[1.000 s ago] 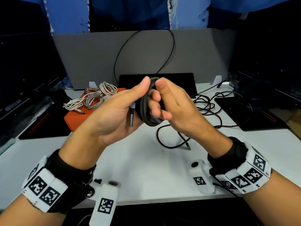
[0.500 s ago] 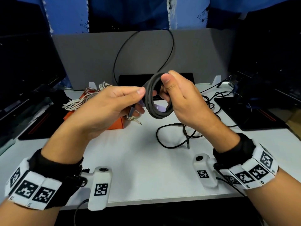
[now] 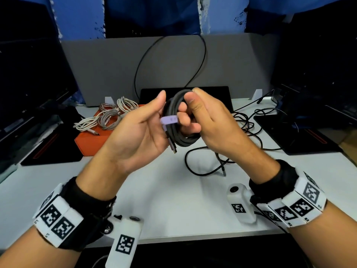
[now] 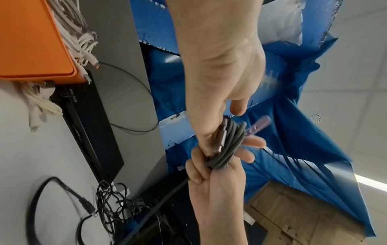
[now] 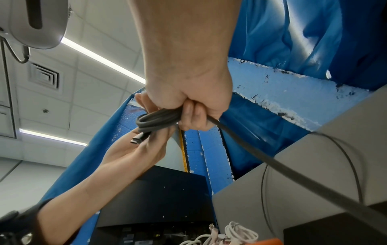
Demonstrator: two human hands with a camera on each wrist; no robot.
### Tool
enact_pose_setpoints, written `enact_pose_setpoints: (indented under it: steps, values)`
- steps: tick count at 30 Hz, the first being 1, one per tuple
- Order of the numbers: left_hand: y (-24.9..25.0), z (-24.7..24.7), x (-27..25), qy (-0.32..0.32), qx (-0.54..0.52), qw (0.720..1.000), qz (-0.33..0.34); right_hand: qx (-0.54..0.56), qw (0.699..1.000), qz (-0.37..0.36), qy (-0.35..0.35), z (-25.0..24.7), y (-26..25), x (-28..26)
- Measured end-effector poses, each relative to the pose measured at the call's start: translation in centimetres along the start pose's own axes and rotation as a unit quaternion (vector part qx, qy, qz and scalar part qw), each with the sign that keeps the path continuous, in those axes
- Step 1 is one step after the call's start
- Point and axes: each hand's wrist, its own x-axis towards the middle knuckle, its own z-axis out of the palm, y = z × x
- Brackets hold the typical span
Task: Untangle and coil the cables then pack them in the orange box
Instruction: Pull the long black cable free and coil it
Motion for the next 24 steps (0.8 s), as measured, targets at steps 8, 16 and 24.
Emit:
enact_pose_setpoints:
  steps: [8,16,24]
  values:
    - [-0.8,0.1,0.0,-0.131,-0.090,0.987,0.003,0.158,0.986,0.006,-0.054,0.6,-0.4,-0.1]
    - [1.5,-1.0,0.0,-0.043,-0.145,0.976,0.156,0.023,0.985,0.081,-0.154,1.2,1.0,-0.6]
    - [0.9,-2.9,0.2,0.104,0.698,0.689,0.165,-0.164,0.944,-0.001,-0.285,0.6,-1.6,-1.1]
